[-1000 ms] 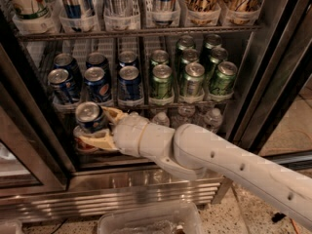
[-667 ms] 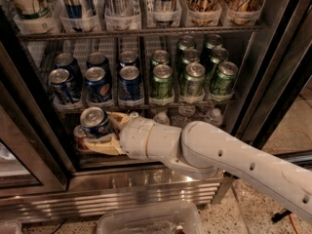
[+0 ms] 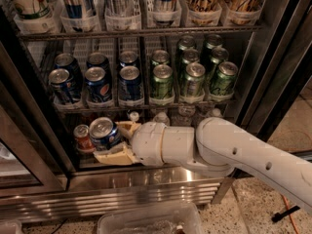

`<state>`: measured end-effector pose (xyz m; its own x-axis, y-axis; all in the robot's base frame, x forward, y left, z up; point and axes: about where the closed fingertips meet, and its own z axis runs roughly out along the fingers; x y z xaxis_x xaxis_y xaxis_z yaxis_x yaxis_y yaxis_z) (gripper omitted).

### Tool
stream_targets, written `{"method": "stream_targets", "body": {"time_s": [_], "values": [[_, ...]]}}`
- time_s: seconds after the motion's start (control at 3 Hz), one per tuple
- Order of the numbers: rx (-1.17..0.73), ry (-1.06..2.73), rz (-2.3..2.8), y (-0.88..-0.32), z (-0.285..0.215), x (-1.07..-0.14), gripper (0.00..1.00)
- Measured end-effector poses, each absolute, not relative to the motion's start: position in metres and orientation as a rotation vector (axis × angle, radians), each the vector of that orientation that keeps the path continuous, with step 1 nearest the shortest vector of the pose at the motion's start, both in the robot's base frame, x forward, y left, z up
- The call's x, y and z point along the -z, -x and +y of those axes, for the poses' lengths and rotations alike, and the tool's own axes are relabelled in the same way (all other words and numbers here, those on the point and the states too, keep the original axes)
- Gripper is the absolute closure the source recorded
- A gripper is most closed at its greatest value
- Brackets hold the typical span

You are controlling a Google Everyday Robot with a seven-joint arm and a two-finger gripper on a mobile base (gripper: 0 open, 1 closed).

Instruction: Pick pepsi can from middle shelf of fridge

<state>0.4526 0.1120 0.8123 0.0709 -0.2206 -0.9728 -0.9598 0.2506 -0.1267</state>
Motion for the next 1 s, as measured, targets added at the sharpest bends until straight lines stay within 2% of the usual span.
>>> {"method": "stream_targets", "body": {"time_s": [0.33,0.67,1.0], "values": [[-0.861,1.215,1.409,-0.439,0.099,-0.807,1.00],[-0.844,1.177,1.469,-0.394,0.075,-0.801,1.00],[-0.832,1.162,1.481,-0.393,0.068,-0.800,1.00]]}}
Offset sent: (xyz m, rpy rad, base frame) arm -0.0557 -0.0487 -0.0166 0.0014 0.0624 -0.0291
